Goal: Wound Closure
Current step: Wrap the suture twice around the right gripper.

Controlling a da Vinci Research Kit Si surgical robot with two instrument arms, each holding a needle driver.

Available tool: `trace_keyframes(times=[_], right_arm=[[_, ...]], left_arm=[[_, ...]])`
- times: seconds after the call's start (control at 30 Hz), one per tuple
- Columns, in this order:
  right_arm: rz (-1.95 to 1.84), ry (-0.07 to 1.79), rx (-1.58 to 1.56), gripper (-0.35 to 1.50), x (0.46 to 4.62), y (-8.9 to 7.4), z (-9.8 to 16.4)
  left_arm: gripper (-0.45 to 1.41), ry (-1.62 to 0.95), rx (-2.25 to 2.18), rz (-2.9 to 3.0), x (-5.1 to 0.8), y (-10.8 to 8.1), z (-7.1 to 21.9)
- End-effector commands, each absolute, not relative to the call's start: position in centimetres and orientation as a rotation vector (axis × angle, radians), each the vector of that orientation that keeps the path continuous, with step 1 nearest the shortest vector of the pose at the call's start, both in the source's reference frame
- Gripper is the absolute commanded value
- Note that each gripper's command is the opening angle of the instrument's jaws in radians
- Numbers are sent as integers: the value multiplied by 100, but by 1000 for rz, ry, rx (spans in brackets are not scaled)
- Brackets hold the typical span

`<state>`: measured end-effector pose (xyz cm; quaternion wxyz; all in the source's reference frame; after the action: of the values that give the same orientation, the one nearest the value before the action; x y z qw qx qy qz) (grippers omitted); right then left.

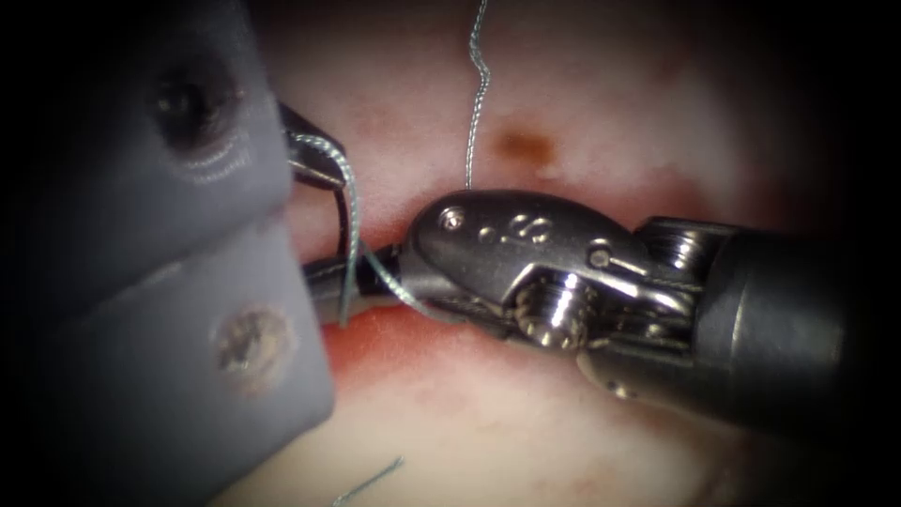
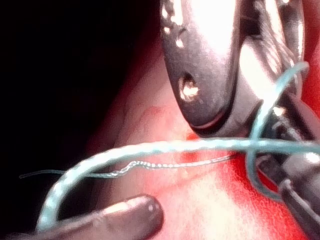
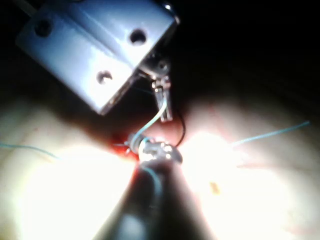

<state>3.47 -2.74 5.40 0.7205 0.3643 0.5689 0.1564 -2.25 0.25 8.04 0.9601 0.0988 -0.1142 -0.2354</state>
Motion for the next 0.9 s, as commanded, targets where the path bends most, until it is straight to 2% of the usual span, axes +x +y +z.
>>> trace_keyframes(times=[0.03, 0.53, 0.9], right_arm=[[352, 1284, 864, -35, 357, -271, 535], [333, 1442, 1235, -35, 336, -282, 549], [441, 1599, 1484, -35, 335, -289, 565]], left_arm=[[-45, -239, 197, -473, -226, 38, 802], [-45, -224, 170, -369, -212, 39, 830], [-45, -229, 164, -289, -216, 31, 841]])
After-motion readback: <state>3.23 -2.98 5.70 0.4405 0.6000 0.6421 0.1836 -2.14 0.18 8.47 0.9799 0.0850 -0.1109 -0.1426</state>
